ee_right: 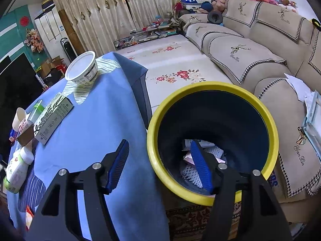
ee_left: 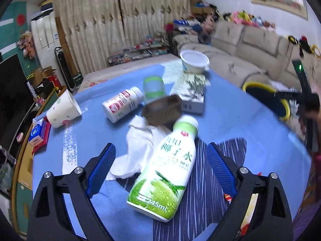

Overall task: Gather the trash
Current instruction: 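Grasp the green coconut water bottle with the left gripper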

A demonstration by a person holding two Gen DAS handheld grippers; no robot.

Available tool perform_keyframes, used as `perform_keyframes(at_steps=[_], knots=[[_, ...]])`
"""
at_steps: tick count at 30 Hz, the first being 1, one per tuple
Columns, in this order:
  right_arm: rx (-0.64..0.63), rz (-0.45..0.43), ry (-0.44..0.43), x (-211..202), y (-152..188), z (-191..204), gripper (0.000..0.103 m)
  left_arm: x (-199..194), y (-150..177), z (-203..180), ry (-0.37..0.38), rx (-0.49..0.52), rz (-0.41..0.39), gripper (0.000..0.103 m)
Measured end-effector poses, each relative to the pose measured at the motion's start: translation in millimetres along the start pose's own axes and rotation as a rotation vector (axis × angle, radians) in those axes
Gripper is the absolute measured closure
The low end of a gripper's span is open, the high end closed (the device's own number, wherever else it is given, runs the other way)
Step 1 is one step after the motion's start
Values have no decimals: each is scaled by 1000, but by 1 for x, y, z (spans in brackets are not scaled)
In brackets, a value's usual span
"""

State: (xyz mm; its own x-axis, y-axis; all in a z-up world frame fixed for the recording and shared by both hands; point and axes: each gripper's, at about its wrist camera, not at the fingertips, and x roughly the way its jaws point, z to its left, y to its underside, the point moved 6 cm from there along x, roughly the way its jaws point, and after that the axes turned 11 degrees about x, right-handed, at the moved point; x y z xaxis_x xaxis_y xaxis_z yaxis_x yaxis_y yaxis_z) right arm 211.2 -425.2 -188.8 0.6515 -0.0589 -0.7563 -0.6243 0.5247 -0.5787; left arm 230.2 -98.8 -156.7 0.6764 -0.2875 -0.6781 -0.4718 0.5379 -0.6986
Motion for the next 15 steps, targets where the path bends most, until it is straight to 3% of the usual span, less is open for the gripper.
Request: perform_keyframes(at_steps=[6, 10, 15], knots=[[5, 11, -9, 3, 2, -1, 42, 9, 4, 0, 50, -14, 6, 35], [17, 10, -13, 2, 1, -4, 41, 13, 4, -10, 83, 18, 14, 37], [31, 12, -23, 3, 1, -7, 40, 21, 4, -23, 65, 76, 48, 43]])
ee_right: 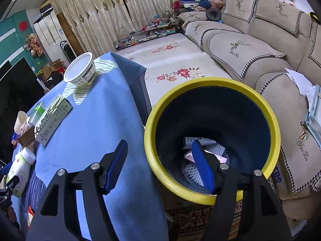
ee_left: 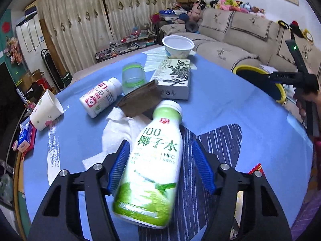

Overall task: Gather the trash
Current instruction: 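Grasp the green coconut water bottle with the left gripper, then carry the coconut water bottle over the bin and release it with the left gripper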

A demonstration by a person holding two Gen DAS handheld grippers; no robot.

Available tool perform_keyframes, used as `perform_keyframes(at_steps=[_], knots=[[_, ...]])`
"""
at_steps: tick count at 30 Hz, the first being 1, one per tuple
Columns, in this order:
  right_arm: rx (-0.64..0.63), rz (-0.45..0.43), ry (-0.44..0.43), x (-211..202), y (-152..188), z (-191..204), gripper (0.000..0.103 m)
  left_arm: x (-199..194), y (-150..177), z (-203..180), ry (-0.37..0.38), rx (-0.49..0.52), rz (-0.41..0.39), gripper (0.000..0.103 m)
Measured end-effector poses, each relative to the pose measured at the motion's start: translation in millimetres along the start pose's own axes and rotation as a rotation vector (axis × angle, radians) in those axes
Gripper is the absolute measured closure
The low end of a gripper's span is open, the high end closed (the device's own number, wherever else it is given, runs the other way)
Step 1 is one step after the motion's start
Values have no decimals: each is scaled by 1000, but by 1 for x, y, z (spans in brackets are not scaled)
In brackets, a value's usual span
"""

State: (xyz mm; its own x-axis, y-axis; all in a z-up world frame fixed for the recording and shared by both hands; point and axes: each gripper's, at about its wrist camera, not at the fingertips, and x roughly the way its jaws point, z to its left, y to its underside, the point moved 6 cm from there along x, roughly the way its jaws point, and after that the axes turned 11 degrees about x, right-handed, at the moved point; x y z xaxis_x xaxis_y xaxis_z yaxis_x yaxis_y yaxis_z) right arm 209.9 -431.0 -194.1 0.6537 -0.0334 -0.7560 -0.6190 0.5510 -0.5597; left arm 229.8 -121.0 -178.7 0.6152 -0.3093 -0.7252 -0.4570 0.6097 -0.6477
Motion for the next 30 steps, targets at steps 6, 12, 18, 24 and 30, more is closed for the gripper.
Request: perform_keyframes(at_steps=[6, 12, 18, 24, 30], knots=[[12, 14, -21, 1, 1, -2, 39, 12, 3, -3, 16, -24, 52, 51], [10, 10, -30, -2, 1, -1, 39, 12, 6, -3, 9, -48, 69, 51], [18, 12, -41, -4, 0, -5, 39, -3, 1, -7, -12, -51, 27, 51], [25, 10, -46, -6, 0, -10, 39, -23, -10, -7, -37, -63, -26, 51], [28, 10, -52, -7, 2, -11, 39, -53, -30, -14, -47, -46, -100, 51]])
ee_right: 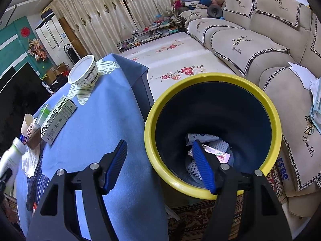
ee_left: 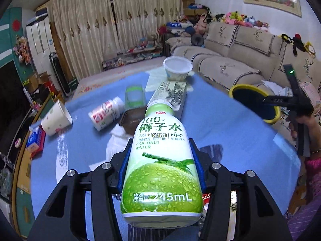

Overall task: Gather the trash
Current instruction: 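Carry the coconut water bottle over the bin and release it with the left gripper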

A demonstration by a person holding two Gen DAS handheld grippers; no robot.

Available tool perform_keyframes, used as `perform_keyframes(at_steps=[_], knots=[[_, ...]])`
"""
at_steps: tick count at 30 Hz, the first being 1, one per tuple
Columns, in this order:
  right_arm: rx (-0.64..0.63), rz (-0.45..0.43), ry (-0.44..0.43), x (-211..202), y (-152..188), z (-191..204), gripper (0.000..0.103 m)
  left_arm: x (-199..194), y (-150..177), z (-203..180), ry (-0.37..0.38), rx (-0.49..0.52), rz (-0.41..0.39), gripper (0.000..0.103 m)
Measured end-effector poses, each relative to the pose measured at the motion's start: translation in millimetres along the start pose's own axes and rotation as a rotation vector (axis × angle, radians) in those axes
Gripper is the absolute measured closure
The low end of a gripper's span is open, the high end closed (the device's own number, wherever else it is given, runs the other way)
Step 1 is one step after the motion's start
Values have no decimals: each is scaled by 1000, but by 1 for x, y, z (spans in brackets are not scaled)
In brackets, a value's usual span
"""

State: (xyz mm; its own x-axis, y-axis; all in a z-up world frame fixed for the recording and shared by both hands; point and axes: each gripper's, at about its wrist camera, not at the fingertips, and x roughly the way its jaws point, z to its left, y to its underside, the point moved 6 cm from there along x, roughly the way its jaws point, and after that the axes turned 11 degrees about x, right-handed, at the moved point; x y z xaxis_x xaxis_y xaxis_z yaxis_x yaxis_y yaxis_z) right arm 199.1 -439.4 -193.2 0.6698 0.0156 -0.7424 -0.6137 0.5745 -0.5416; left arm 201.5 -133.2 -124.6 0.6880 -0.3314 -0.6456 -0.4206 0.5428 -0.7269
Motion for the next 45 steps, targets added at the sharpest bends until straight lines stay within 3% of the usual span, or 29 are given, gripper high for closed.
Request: perform_keyframes(at_steps=[10, 23, 29, 34, 43, 45], knots=[[10, -30, -17, -16, -3, -7, 39, -24, -48, -37, 53, 86, -79, 51], [81, -116, 63, -58, -12, -74, 39, 32, -138, -130, 262, 217, -104, 51], [103, -161, 98, -71, -17, -96, 38, 88, -169, -190, 334, 290, -51, 51], [145, -155, 105, -69, -15, -118, 38, 142, -184, -243, 377, 347, 44, 51], [192, -157, 121, -67, -18, -147, 38, 202, -194, -288, 413, 348, 135, 50], [199, -153, 118, -66, -17, -150, 38, 204, -199, -287, 413, 319, 124, 41]])
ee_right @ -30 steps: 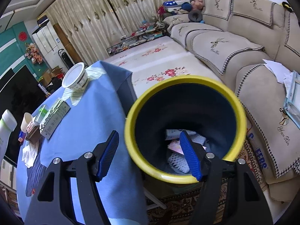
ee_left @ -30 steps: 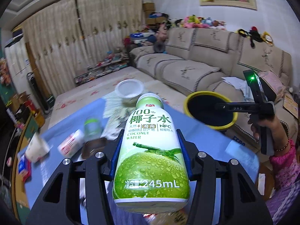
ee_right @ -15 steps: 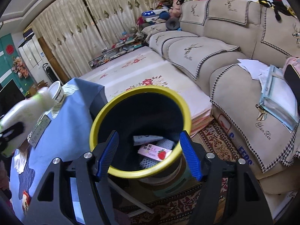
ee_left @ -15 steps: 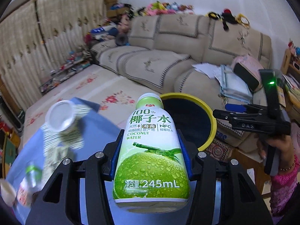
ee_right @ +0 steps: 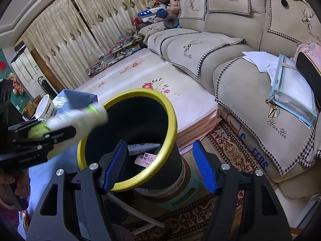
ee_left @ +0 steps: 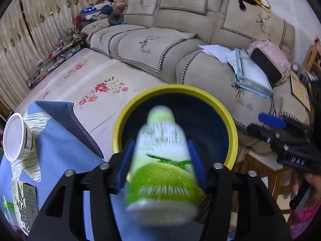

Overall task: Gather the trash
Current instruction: 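Carry the coconut water bottle over the bin and release it with the left gripper, then move both tools back over the table toward the red snack bag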

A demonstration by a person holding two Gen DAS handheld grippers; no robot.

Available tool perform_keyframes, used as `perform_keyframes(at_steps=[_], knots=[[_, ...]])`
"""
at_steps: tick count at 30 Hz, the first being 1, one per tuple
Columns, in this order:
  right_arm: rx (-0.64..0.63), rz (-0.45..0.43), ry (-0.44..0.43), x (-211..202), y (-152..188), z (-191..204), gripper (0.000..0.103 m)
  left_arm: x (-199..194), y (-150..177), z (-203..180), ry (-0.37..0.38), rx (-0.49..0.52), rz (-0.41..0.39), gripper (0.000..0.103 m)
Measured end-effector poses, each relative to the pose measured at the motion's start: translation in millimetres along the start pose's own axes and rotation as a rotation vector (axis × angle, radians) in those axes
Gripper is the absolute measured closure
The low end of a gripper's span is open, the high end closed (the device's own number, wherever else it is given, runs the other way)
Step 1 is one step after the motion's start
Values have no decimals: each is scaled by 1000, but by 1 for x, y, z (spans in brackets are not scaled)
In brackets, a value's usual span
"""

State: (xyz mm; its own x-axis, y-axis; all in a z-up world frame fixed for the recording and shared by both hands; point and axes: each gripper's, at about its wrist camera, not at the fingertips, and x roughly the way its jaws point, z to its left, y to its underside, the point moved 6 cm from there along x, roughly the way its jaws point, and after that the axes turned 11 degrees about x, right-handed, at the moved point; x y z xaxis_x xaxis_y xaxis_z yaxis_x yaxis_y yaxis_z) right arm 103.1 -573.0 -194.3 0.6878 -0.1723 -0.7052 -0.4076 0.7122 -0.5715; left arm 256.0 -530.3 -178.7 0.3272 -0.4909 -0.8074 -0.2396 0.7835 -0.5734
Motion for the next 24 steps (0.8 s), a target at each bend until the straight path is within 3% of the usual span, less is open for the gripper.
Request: perform_keyframes(at_steps=[5, 11, 17, 24], knots=[[-1, 6, -7, 1, 2, 2, 38, -29, -1, 4, -37, 1, -56, 31], [-26, 1, -21, -5, 5, 16, 37, -104, 25, 16, -60, -57, -179, 21], [-78, 6, -33, -9, 13, 40, 36, -187, 80, 57, -141, -221, -321, 14], [-157, 18, -44, -12, 24, 80, 36, -271, 180, 115, -344, -398, -402, 11]])
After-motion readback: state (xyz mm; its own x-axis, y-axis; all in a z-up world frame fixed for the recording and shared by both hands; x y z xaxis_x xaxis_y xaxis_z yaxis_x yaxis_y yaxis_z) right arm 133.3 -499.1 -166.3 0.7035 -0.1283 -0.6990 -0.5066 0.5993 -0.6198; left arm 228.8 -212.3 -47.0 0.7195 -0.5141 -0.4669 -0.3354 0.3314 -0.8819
